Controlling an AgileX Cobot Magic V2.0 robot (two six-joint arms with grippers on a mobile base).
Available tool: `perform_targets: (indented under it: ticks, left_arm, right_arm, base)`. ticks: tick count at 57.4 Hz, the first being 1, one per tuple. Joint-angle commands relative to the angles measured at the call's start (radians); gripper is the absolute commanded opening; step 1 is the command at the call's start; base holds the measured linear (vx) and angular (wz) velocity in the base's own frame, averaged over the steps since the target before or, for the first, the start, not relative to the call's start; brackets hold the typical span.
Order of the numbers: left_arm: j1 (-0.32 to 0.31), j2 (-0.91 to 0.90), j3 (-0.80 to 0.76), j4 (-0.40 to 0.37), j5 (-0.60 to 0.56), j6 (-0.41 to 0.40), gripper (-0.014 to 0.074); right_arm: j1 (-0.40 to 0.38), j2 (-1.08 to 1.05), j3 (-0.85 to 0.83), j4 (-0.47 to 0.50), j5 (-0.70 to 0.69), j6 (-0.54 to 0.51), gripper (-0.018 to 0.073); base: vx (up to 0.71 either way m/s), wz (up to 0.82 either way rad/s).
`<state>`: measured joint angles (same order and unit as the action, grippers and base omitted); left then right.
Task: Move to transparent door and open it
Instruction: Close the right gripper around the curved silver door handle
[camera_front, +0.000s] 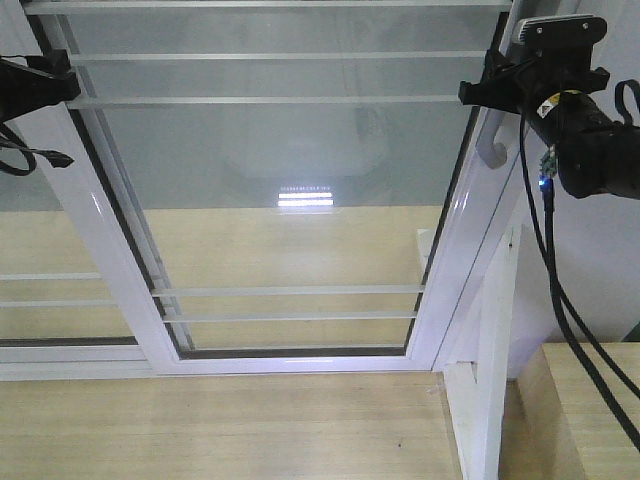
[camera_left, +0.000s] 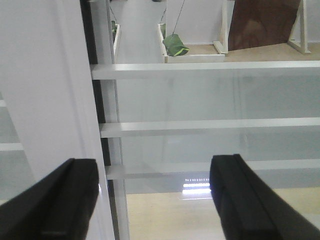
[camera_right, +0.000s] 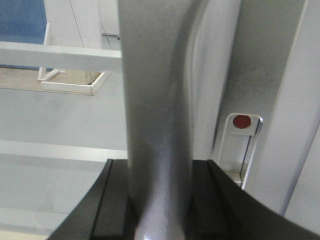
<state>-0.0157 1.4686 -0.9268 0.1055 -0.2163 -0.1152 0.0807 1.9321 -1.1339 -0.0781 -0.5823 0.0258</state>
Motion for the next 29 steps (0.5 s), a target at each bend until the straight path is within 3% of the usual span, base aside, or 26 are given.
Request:
perform_targets:
  ticks: [1,29]
  left_arm:
    - [-0.006,-0.028,-0.035,-0.006,-0.08,-0.006,0.0566]
    - [-0.006,-0.028,-0.035,-0.006,-0.077,-0.006,0.0566]
  right_arm:
    - [0.027,-0.05,-0.033,-0.102,-0.074,0.031,-0.001]
    - [0.208,-0.05,-0.033,-0.13,-0.081,0.02,-0.0009]
  base:
    - [0.0,0.0]
    - [0.0,0.0]
